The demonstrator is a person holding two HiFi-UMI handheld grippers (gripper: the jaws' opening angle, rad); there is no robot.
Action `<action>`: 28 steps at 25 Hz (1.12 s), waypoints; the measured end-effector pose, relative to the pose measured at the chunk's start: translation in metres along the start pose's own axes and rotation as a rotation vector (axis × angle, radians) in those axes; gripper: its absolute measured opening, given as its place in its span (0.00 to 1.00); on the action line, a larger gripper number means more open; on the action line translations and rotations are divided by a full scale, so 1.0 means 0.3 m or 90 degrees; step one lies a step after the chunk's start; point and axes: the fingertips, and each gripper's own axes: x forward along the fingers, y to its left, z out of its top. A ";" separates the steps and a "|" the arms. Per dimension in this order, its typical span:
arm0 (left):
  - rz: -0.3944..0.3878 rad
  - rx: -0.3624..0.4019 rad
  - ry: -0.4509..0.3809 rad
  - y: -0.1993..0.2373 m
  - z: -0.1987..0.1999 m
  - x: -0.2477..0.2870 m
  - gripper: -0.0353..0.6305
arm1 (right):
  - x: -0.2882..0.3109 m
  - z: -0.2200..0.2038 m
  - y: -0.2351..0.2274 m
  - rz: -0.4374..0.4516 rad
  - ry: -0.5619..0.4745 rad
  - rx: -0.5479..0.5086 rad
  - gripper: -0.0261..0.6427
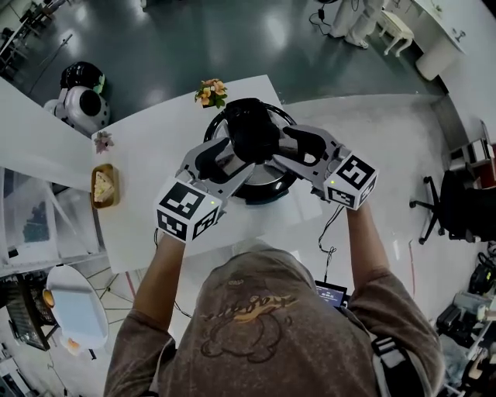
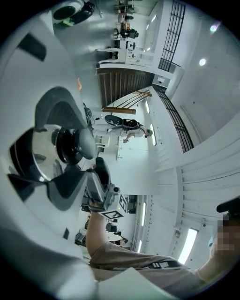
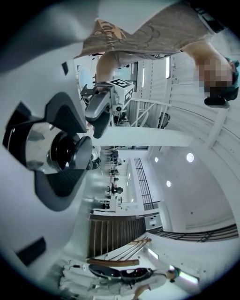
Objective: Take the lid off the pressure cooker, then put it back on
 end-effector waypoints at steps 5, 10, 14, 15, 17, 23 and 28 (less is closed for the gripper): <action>0.024 0.000 -0.020 -0.102 -0.017 -0.136 0.47 | -0.100 0.032 0.126 -0.021 -0.023 0.000 0.39; 0.035 0.000 -0.037 -0.248 -0.031 -0.250 0.47 | -0.212 0.044 0.275 -0.043 -0.025 -0.003 0.38; 0.041 -0.009 -0.051 -0.363 -0.042 -0.331 0.46 | -0.293 0.054 0.396 -0.063 -0.029 -0.002 0.38; 0.041 -0.013 -0.053 -0.390 -0.047 -0.348 0.46 | -0.310 0.056 0.425 -0.065 -0.030 0.000 0.38; 0.039 -0.016 -0.054 -0.441 -0.057 -0.377 0.46 | -0.341 0.059 0.479 -0.065 -0.033 0.005 0.38; 0.037 -0.014 -0.055 -0.554 -0.078 -0.433 0.46 | -0.421 0.063 0.585 -0.058 -0.042 0.013 0.38; 0.047 -0.017 -0.053 -0.612 -0.095 -0.453 0.46 | -0.480 0.047 0.618 -0.055 -0.048 0.020 0.38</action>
